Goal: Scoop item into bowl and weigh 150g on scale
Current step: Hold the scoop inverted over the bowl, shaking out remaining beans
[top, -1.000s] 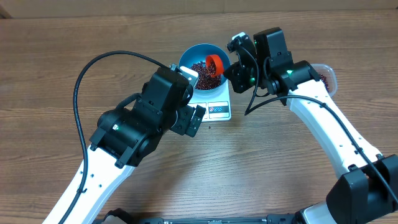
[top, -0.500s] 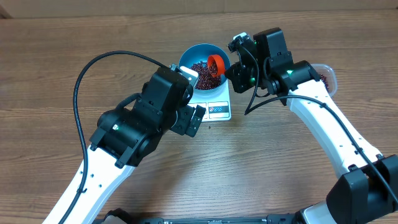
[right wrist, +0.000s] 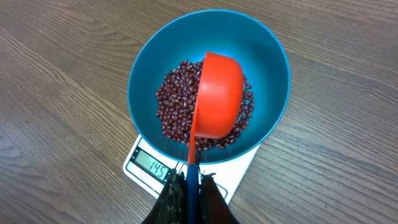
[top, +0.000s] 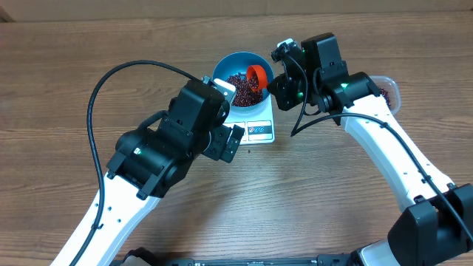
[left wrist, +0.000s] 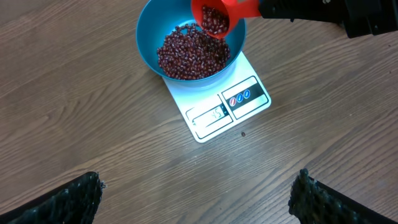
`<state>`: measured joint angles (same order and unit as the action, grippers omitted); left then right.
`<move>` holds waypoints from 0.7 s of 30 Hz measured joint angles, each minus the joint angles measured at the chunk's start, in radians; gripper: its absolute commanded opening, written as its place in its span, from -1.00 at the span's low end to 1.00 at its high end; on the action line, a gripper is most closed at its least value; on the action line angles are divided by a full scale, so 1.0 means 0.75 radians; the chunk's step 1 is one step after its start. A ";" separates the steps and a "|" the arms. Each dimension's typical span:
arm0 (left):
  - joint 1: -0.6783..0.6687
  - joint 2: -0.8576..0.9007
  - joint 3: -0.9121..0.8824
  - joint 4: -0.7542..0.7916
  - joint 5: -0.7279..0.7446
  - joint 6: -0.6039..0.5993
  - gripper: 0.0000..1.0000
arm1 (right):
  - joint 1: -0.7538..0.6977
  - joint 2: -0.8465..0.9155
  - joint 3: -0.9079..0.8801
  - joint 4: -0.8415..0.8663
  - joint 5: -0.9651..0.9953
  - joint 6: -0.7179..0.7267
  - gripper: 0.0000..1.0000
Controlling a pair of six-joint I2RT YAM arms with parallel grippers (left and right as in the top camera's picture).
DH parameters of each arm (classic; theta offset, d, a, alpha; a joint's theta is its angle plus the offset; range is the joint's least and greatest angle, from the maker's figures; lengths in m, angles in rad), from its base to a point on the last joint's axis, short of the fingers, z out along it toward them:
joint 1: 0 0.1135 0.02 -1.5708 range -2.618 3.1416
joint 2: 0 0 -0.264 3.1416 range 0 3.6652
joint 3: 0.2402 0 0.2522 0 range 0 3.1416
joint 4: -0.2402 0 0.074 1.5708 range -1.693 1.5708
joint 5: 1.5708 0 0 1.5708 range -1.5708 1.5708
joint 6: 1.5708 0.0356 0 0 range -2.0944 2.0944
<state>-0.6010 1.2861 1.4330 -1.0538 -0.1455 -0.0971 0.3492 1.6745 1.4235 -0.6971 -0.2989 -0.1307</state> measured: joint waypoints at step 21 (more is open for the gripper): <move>0.000 0.001 0.000 0.001 0.000 0.000 0.99 | 0.001 -0.001 0.000 -0.017 -0.009 -0.040 -0.93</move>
<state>-0.6010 1.2865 1.4330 -1.0534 -0.1455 -0.0971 0.3496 1.6741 1.4235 -0.7101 -0.3058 -0.1608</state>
